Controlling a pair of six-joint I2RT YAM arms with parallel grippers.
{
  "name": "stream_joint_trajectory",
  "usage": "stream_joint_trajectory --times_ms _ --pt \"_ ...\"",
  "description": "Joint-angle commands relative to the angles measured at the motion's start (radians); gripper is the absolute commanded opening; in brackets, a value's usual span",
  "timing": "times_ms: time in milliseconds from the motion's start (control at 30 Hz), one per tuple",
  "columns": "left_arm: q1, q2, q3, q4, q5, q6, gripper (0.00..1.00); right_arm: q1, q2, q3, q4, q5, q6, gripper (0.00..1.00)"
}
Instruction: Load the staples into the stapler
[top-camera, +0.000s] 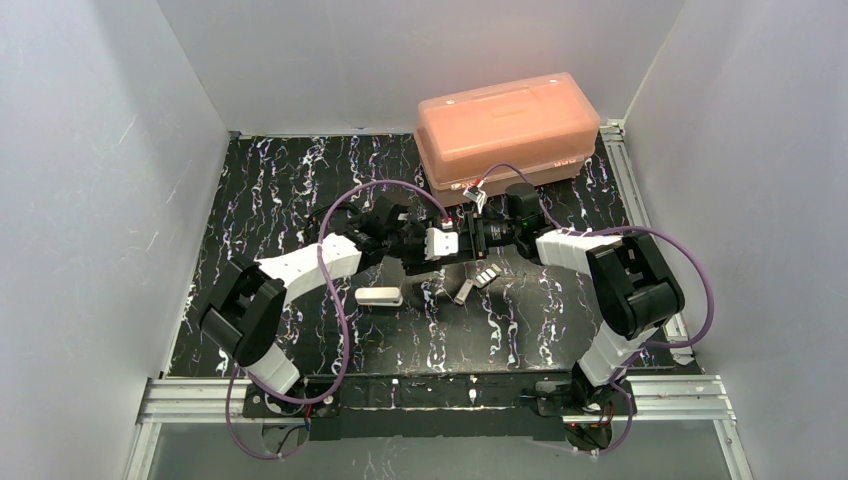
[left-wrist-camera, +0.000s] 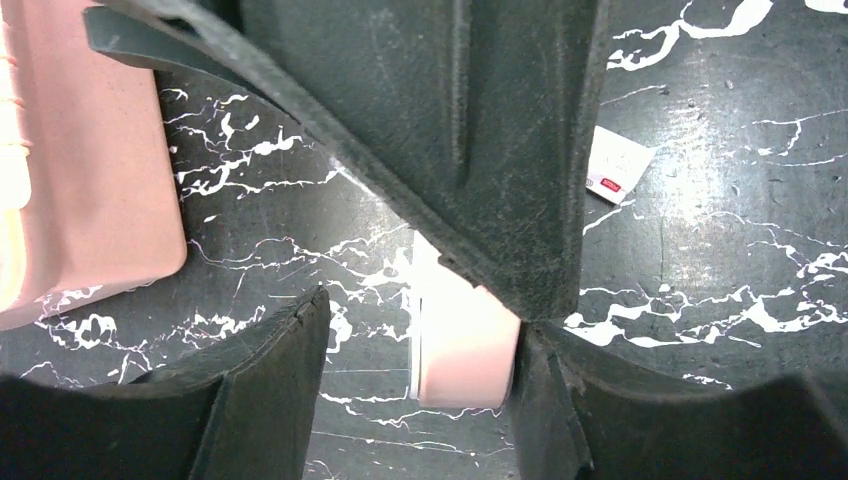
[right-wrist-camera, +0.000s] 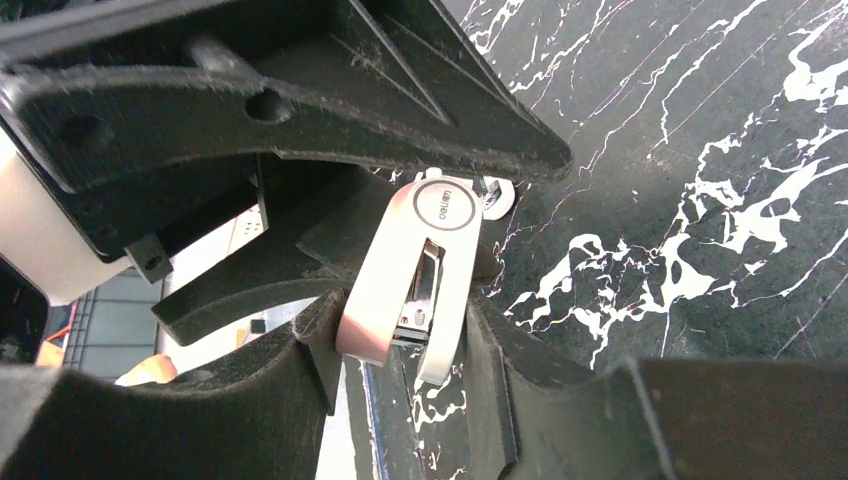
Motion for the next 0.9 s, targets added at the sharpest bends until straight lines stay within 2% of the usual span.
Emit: stream_joint_trajectory --times_ms 0,300,400,600,733,800,833,867 --pt "0.024 -0.073 -0.011 0.035 0.053 -0.017 0.60 0.000 -0.008 0.031 0.008 -0.039 -0.051 0.01" --pt "0.064 -0.102 -0.067 0.031 0.197 0.046 0.63 -0.007 -0.015 0.031 0.021 -0.054 -0.039 0.01" --pt "0.065 -0.093 -0.069 0.032 0.213 0.065 0.60 -0.007 -0.015 0.031 0.028 -0.058 -0.033 0.01" --pt "0.063 -0.071 -0.045 0.005 0.238 0.084 0.43 -0.008 -0.013 0.027 0.043 -0.064 -0.019 0.01" --pt "0.064 -0.068 -0.035 -0.031 0.245 0.106 0.22 -0.008 -0.011 0.025 0.046 -0.064 -0.018 0.01" --pt "0.063 -0.070 -0.029 -0.056 0.238 0.124 0.07 -0.008 -0.013 0.027 0.046 -0.059 -0.016 0.01" --pt "0.063 -0.071 -0.027 -0.067 0.229 0.133 0.00 -0.007 -0.013 0.027 0.042 -0.055 -0.016 0.08" --pt "0.063 -0.073 -0.024 -0.072 0.214 0.135 0.00 -0.007 -0.015 0.027 0.031 -0.046 -0.016 0.22"
